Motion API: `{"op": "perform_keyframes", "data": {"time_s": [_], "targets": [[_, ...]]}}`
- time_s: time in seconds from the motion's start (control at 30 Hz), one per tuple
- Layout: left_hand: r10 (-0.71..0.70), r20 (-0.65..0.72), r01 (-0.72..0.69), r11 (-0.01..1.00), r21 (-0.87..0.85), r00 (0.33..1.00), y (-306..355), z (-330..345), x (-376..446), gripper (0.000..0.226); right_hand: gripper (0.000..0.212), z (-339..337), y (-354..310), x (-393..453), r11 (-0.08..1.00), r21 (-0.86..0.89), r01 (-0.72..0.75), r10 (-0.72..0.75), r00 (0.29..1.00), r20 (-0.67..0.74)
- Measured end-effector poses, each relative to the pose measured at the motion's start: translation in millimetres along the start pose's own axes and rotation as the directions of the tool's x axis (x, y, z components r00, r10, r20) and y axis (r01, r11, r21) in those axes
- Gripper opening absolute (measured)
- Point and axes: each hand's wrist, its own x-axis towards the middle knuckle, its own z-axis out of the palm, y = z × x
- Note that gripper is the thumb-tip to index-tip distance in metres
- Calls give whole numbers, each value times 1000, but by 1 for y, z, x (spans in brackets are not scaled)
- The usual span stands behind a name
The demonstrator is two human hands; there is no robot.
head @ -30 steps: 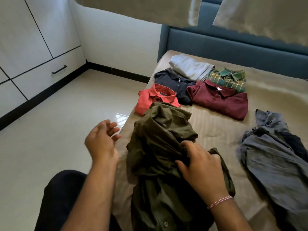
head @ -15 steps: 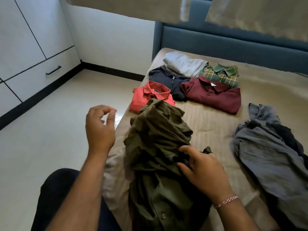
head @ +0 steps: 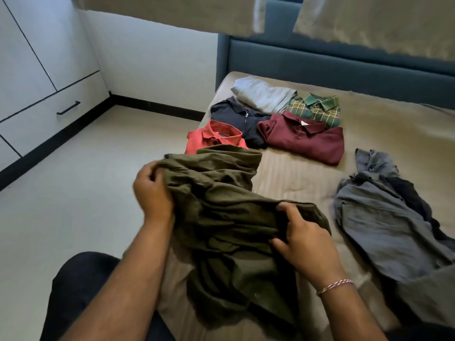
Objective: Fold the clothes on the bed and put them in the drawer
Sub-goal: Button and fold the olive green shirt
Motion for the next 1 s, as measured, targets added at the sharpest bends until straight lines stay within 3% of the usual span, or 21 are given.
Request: {"op": "perform_keyframes", "data": {"time_s": [0.07, 0.13, 0.23, 0.3, 0.37, 0.4, 0.43, 0.5, 0.53, 0.57, 0.6, 0.63, 0.67, 0.7, 0.77, 0.83, 0.93, 1.0], "targets": [[-267, -89, 235, 934, -271, 960, -2, -18, 13, 21, 67, -1, 12, 3, 993, -53, -105, 108, 992, 66], [-449, -83, 370, 816, -444, 890, 1, -30, 17, 28, 59, 0, 21, 5, 977, -55, -207, 213, 968, 133], [-520, -130, 423, 795, -435, 844, -4, -38, 18, 26, 43, -3, 29, 10, 956, -50, -288, 292, 943, 158], [-440, -177, 374, 874, -312, 880, -9, -40, 19, 23, 41, -7, 34, 10, 963, -78, -259, 269, 943, 196], [-103, -187, 115, 992, 53, 977, -4, -44, 17, 22, 47, -11, 33, 6, 983, -61, -175, 185, 956, 230], [149, -128, -114, 963, 246, 980, 5, -45, 14, 28, 48, -13, 30, 4, 992, 18, -123, 118, 976, 183], [380, -8, -357, 876, 324, 925, 16, -46, 11, 36, 45, -15, 24, 4, 989, 128, -73, 62, 994, 87], [562, 344, -645, 733, 215, 753, 46, -37, 5, 43, 27, -13, 4, 9, 944, 325, 48, 11, 984, -179], [538, 562, -736, 644, 207, 628, 57, -30, 4, 43, 22, -10, -9, 14, 931, 354, 86, 7, 967, -253], [424, 754, -829, 484, 279, 501, 61, -22, 6, 43, 23, -8, -20, 20, 931, 349, 107, -8, 962, -274], [267, 867, -896, 272, 351, 421, 62, -16, 6, 41, 28, -4, -30, 26, 951, 287, 114, -43, 970, -241], [145, 894, -905, 127, 407, 423, 58, -12, 8, 34, 30, 2, -37, 30, 978, 180, 103, -71, 982, -175], [101, 878, -883, 101, 458, 467, 52, -10, 10, 24, 26, 8, -41, 32, 990, 106, 89, -77, 990, -116], [109, 840, -841, 183, 509, 532, 47, -12, 12, 16, 16, 13, -41, 33, 991, 118, 64, -52, 993, -102], [205, 721, -714, 465, 524, 662, 41, -18, 18, 15, 2, 13, -30, 34, 960, 280, -19, 71, 982, -176], [314, 579, -609, 666, 430, 752, 40, -24, 19, 16, 4, 9, -8, 32, 915, 394, -91, 213, 937, -278], [360, 312, -451, 840, 301, 879, 43, -26, 11, 17, 6, -8, 22, 28, 891, 434, -132, 325, 854, -406], [238, 98, -253, 949, 188, 966, 44, -24, 14, 17, 2, -20, 38, 28, 887, 432, -163, 370, 809, -457]]}}
